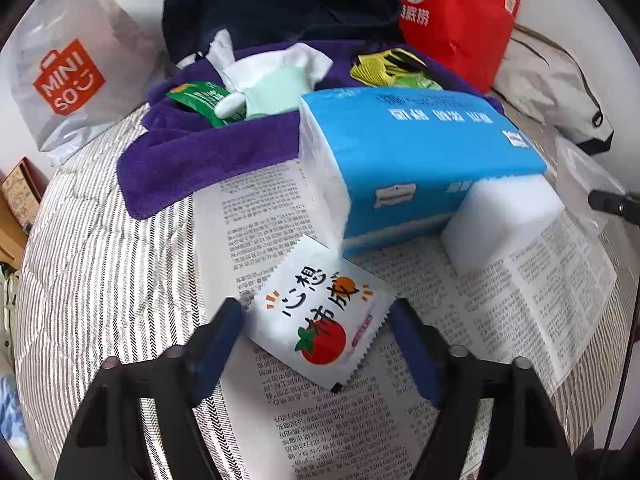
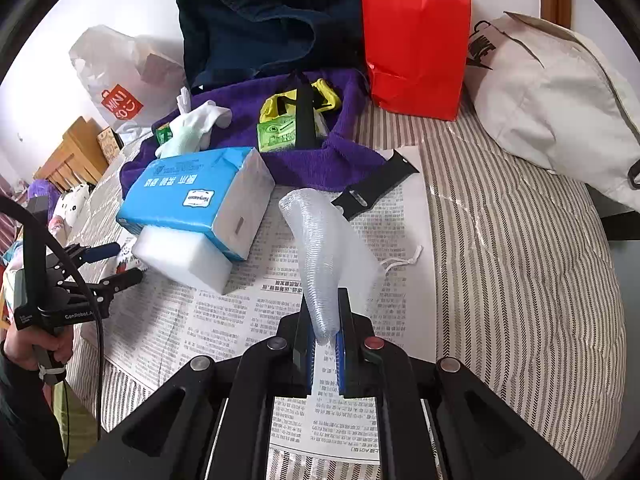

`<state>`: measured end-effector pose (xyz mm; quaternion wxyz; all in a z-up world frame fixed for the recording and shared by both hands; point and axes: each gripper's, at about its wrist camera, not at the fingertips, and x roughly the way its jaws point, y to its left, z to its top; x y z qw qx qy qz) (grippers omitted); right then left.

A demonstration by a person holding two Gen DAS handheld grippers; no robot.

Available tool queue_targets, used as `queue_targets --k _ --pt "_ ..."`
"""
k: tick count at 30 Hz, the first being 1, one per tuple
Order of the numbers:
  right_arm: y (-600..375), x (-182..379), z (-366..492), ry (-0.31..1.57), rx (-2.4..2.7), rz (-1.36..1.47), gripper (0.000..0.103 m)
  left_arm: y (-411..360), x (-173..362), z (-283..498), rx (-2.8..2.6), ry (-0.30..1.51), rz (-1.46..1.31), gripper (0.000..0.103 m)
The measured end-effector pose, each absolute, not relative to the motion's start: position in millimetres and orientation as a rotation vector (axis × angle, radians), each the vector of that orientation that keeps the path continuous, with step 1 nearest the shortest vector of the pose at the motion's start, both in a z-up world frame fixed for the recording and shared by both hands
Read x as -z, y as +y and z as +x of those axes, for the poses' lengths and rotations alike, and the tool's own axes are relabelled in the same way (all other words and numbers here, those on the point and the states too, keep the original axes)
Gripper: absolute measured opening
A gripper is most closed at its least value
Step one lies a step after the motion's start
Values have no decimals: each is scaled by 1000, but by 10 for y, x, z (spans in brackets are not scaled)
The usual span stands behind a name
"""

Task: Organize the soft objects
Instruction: 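Grasp the white tomato-print packet with the left tool while the right tool holds the bag, then carry the plastic bag onto the towel and release while the left tool carries the packet there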

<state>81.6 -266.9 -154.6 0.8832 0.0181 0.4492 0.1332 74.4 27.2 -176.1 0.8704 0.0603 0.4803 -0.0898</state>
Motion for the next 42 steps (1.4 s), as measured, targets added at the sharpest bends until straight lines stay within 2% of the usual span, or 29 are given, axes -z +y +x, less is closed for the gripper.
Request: queue_targets --k 6,15,18,24,42 --pt "-2660 1579 806 939 -278 39 8 345 1740 699 178 980 92 42" --pt "-2614 1563 812 938 -290 31 8 504 1672 732 190 981 -7 31" --pt "-2609 1556 809 939 -293 29 8 559 1634 726 196 978 -39 23" --pt "-2601 1529 806 935 -302 27 8 595 1588 750 208 976 -58 20" --pt "-2546 1275 842 892 -326 48 8 735 1166 773 203 904 -84 19"
